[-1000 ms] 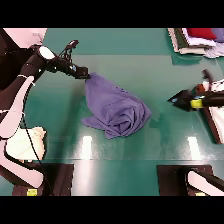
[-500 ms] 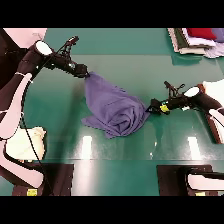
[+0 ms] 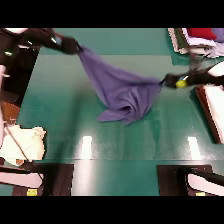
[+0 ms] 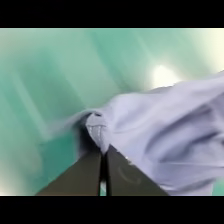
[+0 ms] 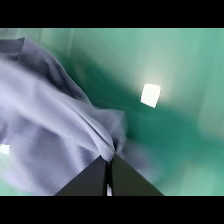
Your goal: Fold the shirts.
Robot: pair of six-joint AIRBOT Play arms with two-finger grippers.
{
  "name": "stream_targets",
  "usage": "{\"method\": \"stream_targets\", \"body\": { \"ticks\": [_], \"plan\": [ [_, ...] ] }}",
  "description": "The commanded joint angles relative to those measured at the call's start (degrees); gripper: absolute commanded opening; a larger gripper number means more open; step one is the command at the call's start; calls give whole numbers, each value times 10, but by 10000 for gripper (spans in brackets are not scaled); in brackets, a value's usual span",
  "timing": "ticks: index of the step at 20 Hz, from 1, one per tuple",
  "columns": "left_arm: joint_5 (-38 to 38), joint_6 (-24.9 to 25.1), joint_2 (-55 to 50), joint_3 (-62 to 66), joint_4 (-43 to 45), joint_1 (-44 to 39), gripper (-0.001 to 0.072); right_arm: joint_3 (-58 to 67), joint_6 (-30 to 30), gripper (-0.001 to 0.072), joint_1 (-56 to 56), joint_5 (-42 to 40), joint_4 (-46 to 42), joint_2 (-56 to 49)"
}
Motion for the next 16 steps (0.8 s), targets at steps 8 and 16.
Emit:
{"method": "stream_targets", "body": {
  "ticks": [8, 16],
  "plan": [
    [52, 2, 294, 69, -1, 0, 26, 322, 1, 15, -54, 104, -10, 142],
    [99, 1, 389, 70, 0, 0, 26, 456, 5, 16, -53, 129, -66, 180]
  ]
}}
